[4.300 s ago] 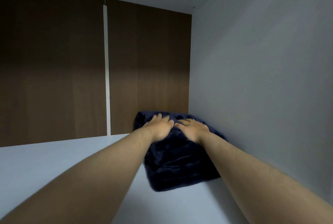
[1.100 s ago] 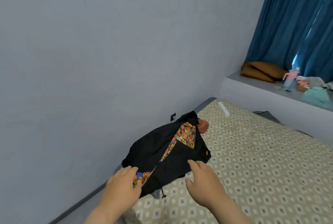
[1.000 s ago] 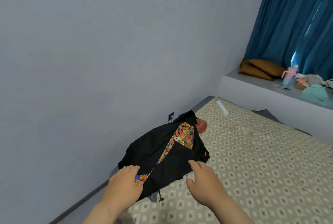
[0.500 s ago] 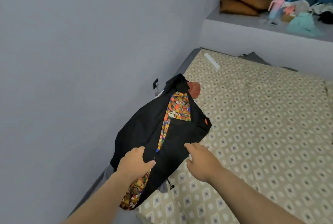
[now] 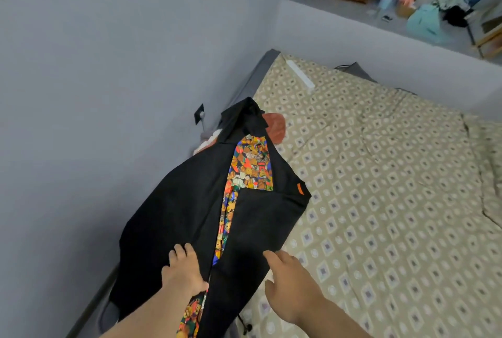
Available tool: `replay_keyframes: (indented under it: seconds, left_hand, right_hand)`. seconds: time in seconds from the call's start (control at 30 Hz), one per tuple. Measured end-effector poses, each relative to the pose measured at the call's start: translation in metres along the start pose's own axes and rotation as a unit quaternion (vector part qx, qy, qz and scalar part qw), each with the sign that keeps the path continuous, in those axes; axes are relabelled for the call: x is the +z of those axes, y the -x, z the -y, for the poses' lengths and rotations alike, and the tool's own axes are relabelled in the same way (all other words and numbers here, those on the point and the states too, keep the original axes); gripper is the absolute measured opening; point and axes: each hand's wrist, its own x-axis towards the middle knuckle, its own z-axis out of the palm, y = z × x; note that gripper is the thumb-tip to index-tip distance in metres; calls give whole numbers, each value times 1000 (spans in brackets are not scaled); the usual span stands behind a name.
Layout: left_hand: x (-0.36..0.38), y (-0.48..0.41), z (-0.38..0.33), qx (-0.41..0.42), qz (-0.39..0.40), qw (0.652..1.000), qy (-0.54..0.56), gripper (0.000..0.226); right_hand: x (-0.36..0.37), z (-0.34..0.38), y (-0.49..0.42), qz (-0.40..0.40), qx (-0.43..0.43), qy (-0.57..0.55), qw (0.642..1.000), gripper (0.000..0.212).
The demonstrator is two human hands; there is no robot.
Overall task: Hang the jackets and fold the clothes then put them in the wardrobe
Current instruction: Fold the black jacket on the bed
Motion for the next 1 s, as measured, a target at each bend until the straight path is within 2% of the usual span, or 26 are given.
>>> replay_keyframes:
  seconds: [0.13, 0.2, 0.3, 0.37, 0.4, 0.5, 0.53, 0.6, 0.7, 0.77, 0.83, 0.9, 0.97, 1.0]
  left_hand:
    - [22, -23, 5, -15, -44, 998, -41, 103]
    - [21, -30, 9, -41, -88, 995, -37, 110]
    - [19, -40, 20, -98, -96, 990, 44, 123]
    - [21, -50, 33, -129, -89, 978, 138, 118]
    - [14, -55, 41, -127, -88, 973, 174, 106]
    - [7, -63, 58, -62, -89, 973, 205, 27]
    - [5, -59, 63, -44, -92, 972, 212, 17]
    - [4, -53, 63, -14, -95, 964, 247, 21]
    - [-8, -23, 60, 45, -111, 937, 327, 41]
    - [-21, 13, 52, 103, -134, 927, 336, 47]
    - [-34, 47, 35, 150, -146, 904, 374, 35]
    - [-47, 80, 16, 171, -104, 863, 464, 28]
    - [-72, 125, -6, 210, -34, 810, 547, 26]
    - [-75, 137, -12, 222, -1, 771, 597, 21]
  right_hand:
    - [8, -17, 4, 6, 28, -11, 1000, 59]
    - [10, -20, 4, 13, 33, -10, 999, 59]
    - [17, -25, 0, 17, 50, -18, 998, 59]
    - [27, -24, -4, 19, 62, -32, 997, 59]
    - [27, -22, -7, 16, 61, -46, 997, 58]
    - [34, -18, -13, 11, 64, -69, 996, 54]
    - [37, -15, -12, 13, 62, -72, 995, 52]
    - [39, -11, -12, 16, 65, -76, 995, 50]
    - [32, 0, -6, 9, 53, -94, 994, 50]
    - [19, 9, 6, -1, 42, -116, 992, 51]
    - [10, 17, 15, -8, 38, -145, 989, 52]
    - [2, 26, 21, -9, 47, -198, 979, 48]
    - [-13, 31, 40, -23, 60, -287, 956, 39]
    - [-11, 32, 40, -29, 77, -351, 933, 35]
